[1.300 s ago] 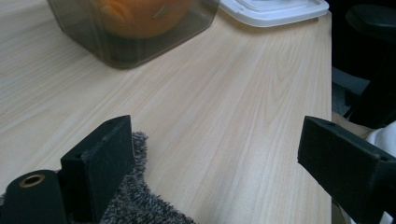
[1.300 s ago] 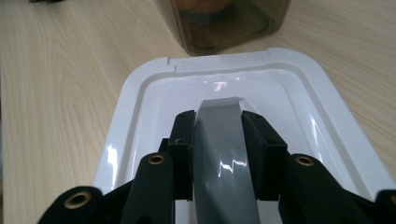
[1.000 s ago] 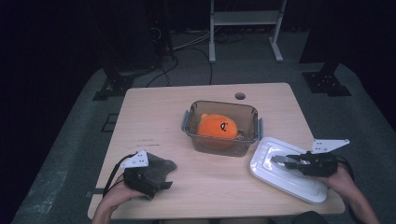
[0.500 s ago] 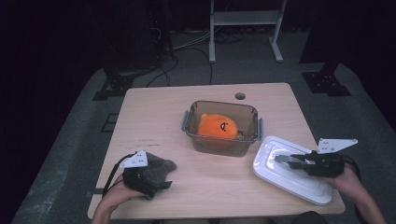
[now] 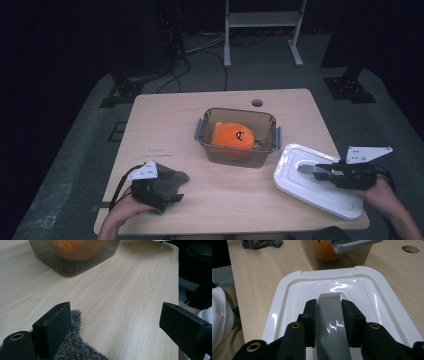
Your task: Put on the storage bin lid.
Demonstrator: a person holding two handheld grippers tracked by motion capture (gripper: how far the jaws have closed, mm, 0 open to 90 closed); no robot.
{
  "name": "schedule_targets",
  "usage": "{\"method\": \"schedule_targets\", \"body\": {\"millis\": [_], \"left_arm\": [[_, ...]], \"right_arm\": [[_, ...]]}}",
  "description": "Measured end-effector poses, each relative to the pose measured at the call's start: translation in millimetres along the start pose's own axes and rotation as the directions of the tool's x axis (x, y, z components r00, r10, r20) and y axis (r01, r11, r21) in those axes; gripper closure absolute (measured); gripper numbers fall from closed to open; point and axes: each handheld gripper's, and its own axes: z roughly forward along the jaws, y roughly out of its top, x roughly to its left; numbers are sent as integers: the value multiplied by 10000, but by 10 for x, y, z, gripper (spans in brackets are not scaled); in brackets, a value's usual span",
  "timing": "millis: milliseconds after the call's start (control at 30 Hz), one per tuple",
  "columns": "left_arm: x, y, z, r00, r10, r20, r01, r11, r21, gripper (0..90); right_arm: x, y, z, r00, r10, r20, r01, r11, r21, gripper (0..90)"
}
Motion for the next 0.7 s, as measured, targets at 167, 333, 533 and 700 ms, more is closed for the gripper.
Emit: {"method": "schedule_targets", "body": {"millis": [167, 333, 533, 700], "left_arm": [[3, -2, -1, 10000, 16, -6, -16, 10000, 17, 98], [2, -1, -7, 10000, -27, -7, 27, 10000, -5, 98], [2, -6, -1, 10000, -10, 25, 10, 10000, 46, 98], [5, -7, -4, 10000, 1, 16, -1, 10000, 29, 98]], "right_arm": [[23, 44, -52, 9999, -121, -2, 121, 9999, 10, 653], [39, 73, -99, 9999, -160, -15, 160, 9999, 18, 653], [64, 110, -184, 9996, -272, 31, 272, 9996, 60, 653], [83, 177, -285, 9993, -375, 82, 375, 9993, -43, 653]]}}
